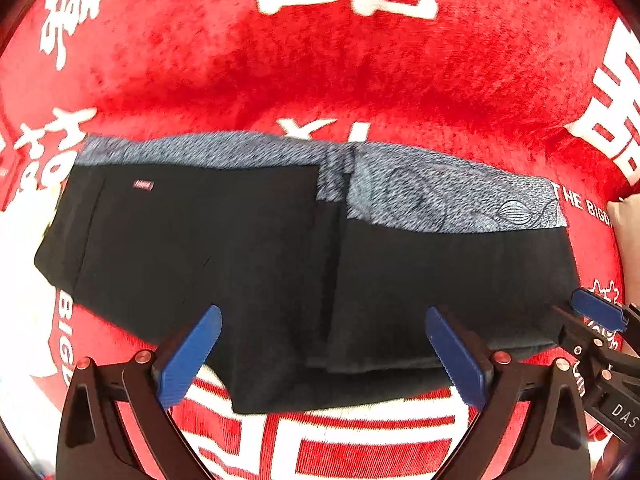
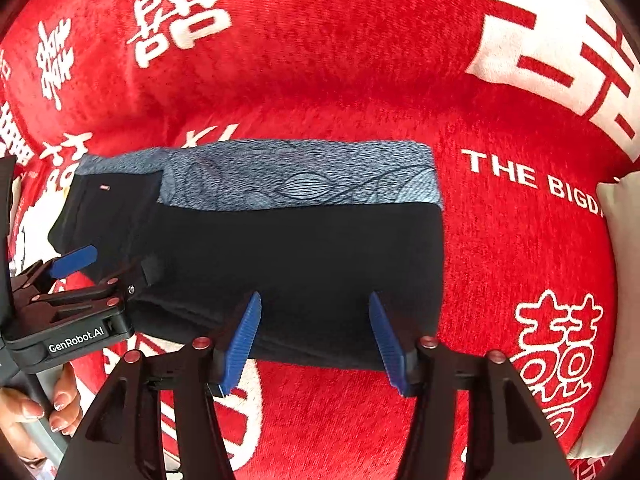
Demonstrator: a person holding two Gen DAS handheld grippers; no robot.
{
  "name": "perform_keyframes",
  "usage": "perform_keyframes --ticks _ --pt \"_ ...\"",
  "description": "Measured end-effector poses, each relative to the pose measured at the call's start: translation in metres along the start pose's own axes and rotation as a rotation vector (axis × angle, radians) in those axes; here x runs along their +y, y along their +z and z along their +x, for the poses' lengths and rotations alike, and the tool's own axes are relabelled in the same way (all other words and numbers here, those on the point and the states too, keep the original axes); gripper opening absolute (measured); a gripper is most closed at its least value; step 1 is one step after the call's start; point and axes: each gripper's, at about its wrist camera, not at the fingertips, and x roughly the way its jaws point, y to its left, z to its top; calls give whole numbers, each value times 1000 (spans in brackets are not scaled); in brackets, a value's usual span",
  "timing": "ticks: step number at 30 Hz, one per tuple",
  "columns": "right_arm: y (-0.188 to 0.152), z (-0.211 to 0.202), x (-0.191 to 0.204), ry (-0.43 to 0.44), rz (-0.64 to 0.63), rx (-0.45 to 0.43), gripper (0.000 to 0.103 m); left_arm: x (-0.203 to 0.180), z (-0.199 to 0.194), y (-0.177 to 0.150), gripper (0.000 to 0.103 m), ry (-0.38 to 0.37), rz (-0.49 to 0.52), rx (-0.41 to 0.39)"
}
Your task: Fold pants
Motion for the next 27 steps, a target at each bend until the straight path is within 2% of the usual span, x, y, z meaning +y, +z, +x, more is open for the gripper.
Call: perform_keyframes --ticks 3,5,8,16,18,22,27 --pt "1 1 8 6 -11 9 63 9 -2 -6 103 3 -25 11" --pt "1 2 14 6 -18 16 72 15 -4 -10 103 2 -33 14" --pt "-2 0 24 -1 -22 16 80 25 -7 -16 103 -5 -32 23" --pt "-16 -3 60 -23 -4 36 81 77 -9 -40 102 -71 -55 81" --pt "-19 -1 71 -26 -8 48 81 96 -9 -46 102 -98 -86 90" --pt "-23 6 93 -35 -28 69 81 136 -11 -50 102 -99 -165 74" --pt "-2 17 112 -48 -36 40 81 180 -9 -48 102 -90 -266 61"
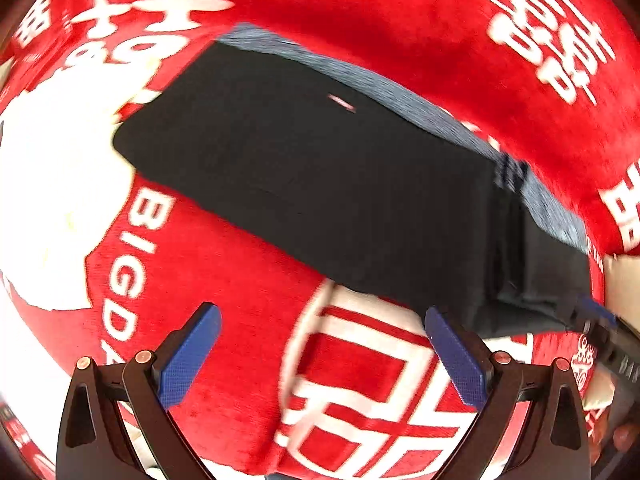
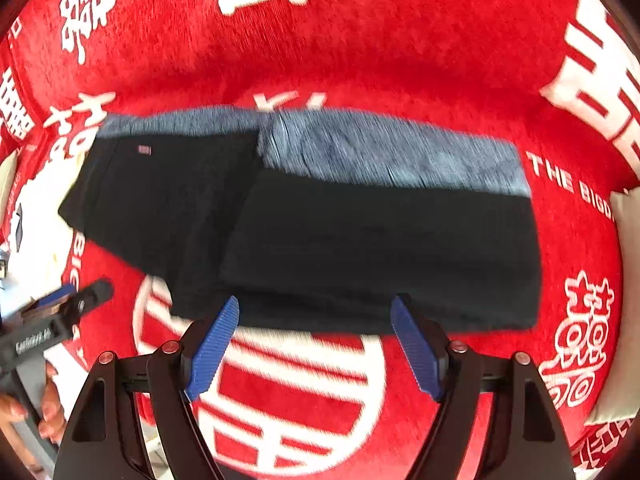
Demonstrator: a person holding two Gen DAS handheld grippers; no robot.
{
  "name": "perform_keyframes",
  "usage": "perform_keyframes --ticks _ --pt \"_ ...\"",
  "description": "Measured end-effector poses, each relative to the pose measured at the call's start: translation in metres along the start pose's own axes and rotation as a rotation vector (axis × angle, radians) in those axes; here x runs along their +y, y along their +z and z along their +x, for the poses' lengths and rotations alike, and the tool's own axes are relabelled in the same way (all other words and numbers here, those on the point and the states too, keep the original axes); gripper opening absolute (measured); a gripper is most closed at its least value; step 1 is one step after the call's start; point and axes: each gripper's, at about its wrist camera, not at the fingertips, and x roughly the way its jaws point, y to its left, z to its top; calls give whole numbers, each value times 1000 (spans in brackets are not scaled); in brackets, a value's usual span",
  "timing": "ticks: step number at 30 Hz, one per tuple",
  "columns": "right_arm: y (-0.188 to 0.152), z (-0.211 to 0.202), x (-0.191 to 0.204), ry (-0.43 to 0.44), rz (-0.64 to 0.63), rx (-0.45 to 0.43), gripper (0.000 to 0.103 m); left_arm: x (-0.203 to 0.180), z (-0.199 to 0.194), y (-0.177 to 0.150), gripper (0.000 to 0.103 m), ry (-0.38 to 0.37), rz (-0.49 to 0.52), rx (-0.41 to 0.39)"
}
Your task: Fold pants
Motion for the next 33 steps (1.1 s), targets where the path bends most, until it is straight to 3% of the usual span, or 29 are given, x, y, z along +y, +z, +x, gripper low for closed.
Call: perform_keyframes --ticks 4,7,9,10,11,14,19,21,22,23,30,31,33 --pt "48 15 13 -7 0 -63 81 15 0 3 102 -4 -21 -6" --pt "80 37 18 -42 3 -63 79 20 2 2 102 -13 -28 0" --pt "94 54 21 -75 -4 -54 66 22 5 0 102 -22 -25 2" --pt "97 63 21 -84 -7 -35 39 23 6 0 102 -24 -24 4" --pt "99 70 20 -70 3 -15 25 23 8 1 102 -26 -23 6" --pt "101 69 22 -53 22 -29 22 25 10 0 102 -37 -25 2" --pt "109 79 25 -37 11 -13 26 20 17 6 102 -30 -35 0" --pt "110 76 29 -32 0 -17 37 19 18 11 102 -28 -45 -7" --pt "107 69 30 -1 -9 -17 54 20 17 12 102 -27 -49 -14" --pt "104 63 31 19 -20 -23 60 21 15 13 102 -21 -52 -20" --pt "56 17 22 -48 -85 -65 63 30 18 18 102 -14 -81 -2" --pt "48 20 16 -62 -81 -49 71 31 20 18 102 -21 -86 6" --pt "30 37 2 -76 -63 9 74 35 24 16 102 -41 -103 19"
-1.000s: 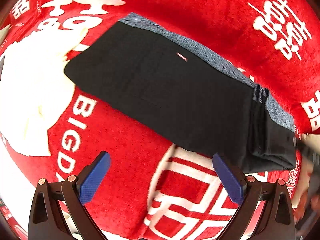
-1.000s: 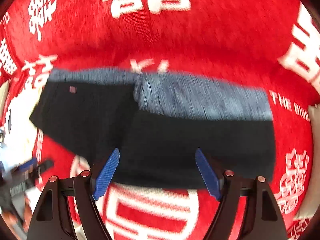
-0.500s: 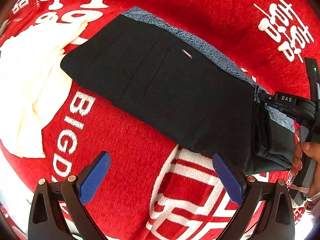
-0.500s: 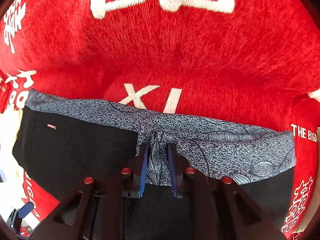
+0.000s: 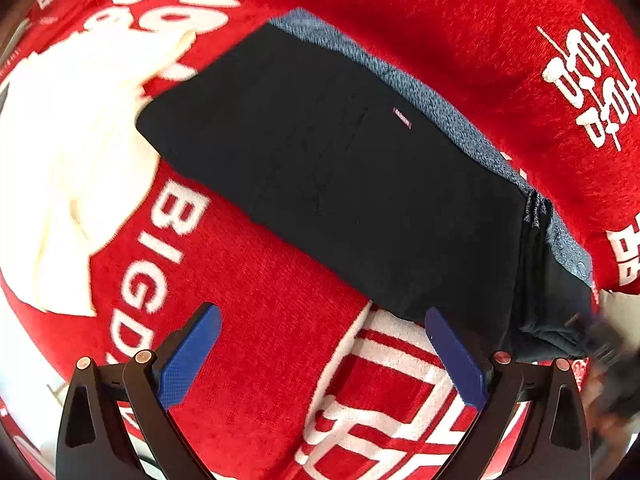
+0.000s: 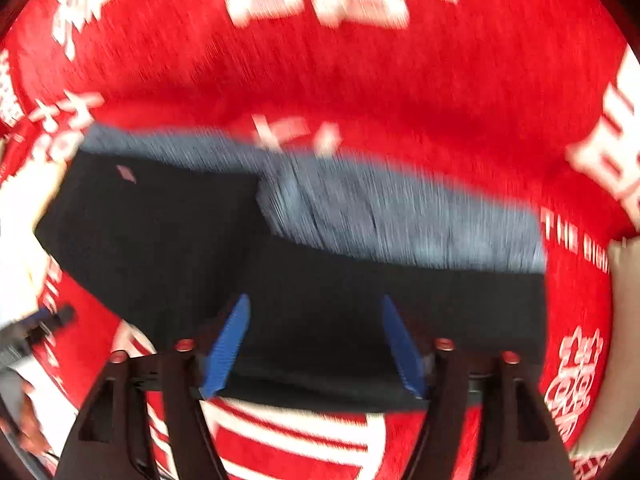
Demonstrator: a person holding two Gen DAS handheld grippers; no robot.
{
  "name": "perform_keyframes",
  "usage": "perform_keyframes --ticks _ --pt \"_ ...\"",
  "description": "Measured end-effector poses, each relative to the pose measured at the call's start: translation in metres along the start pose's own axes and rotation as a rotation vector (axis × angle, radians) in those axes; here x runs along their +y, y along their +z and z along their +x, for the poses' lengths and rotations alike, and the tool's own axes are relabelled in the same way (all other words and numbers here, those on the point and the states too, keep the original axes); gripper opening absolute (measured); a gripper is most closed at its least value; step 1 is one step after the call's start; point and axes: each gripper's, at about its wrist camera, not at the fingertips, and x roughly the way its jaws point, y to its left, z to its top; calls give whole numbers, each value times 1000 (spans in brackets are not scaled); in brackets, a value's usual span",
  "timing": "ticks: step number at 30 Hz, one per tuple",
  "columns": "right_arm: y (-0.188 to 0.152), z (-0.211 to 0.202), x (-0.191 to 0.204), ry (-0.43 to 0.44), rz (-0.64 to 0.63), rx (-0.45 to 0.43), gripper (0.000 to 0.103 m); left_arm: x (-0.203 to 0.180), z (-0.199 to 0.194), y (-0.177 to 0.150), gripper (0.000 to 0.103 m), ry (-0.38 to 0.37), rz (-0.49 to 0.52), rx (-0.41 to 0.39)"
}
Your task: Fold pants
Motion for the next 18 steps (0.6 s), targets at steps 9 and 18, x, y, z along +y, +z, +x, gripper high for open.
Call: perform_keyframes --ticks 9,18 --pt "-30 13 -4 14 18 -36 75 9 -5 6 102 -68 -70 -46" --pt "-32 14 -4 17 12 -30 76 64 -2 28 102 -332 -267 -153"
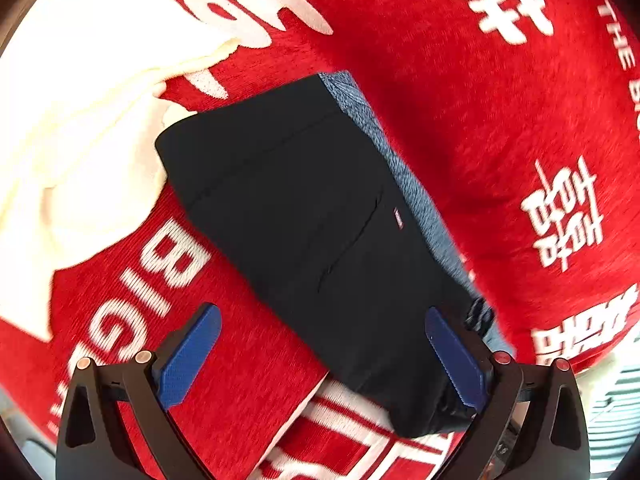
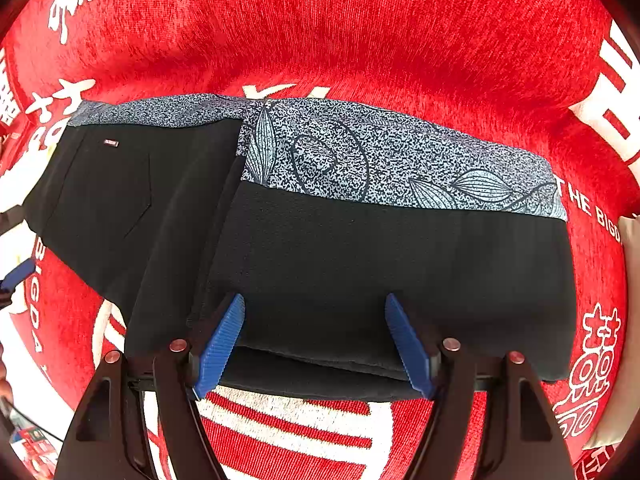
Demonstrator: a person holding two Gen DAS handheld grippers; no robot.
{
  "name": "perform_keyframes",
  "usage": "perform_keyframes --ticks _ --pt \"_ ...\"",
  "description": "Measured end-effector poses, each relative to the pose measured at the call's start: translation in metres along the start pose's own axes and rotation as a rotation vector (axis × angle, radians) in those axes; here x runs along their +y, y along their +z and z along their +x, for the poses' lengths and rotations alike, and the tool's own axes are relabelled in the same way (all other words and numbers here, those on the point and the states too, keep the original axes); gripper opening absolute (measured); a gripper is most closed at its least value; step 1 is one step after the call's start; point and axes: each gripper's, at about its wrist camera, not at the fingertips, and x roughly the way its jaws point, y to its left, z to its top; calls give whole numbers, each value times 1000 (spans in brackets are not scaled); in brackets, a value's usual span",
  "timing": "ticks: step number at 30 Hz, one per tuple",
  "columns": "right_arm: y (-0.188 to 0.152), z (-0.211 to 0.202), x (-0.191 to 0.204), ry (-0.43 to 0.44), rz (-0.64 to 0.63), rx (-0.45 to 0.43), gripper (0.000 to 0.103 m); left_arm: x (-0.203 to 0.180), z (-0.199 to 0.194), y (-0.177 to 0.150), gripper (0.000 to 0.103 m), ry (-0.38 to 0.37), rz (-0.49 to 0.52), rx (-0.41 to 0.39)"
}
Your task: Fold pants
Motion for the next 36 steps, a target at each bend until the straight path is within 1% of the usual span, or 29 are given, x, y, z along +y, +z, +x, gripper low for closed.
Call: perform_keyframes --ticks 6,9,15,18,19,21,23,24,25,26,27,28,29,30,31,32,33,35,36 --pt "2 2 1 2 -12 -1 76 21 14 7 102 -145 -64 -8" --pt "2 2 1 1 -15 -2 76 21 16 10 102 -205 -61 -31" --pt "2 2 2 -5 -17 -3 76 18 21 15 102 -284 -75 -78" --pt "2 2 3 -8 -17 -5 76 16 16 17 102 -348 -86 -116" --pt "2 2 3 -9 -17 -7 76 15 19 18 102 -344 -80 -123" --pt "2 3 4 -12 -16 -10 76 15 28 20 102 -305 -81 -111" --pt "1 3 5 -15 -17 -12 76 8 28 21 102 -270 -49 -116" --pt "1 3 5 -14 -16 -12 76 3 30 21 102 -230 -28 -105" --pt "1 2 5 -13 -16 -12 76 1 31 21 102 -205 -20 -102" --pt "2 2 4 -10 -15 -9 76 -3 31 21 100 -175 -16 -100" --pt "3 1 4 -9 -14 -4 76 -7 30 21 90 -120 -14 -101" --pt "5 -1 4 -11 -13 2 77 -10 30 21 70 -59 -8 -104" --pt "7 -4 4 -24 -13 6 77 -12 29 21 57 -8 0 -104" --pt "9 -8 5 -41 -14 3 77 -11 29 21 34 59 10 -97" --pt "12 -15 6 -51 -15 -9 77 -9 29 22 31 74 9 -89" --pt "15 -22 7 -45 -16 -17 77 -8 27 22 30 67 3 -88" --pt "19 -28 8 -28 -15 -22 77 -10 25 21 28 79 18 -88" --pt "32 -41 14 21 -18 -25 77 -22 22 18 27 132 88 -104" --pt "40 -46 19 51 -26 -17 77 -32 20 14 27 166 139 -120"
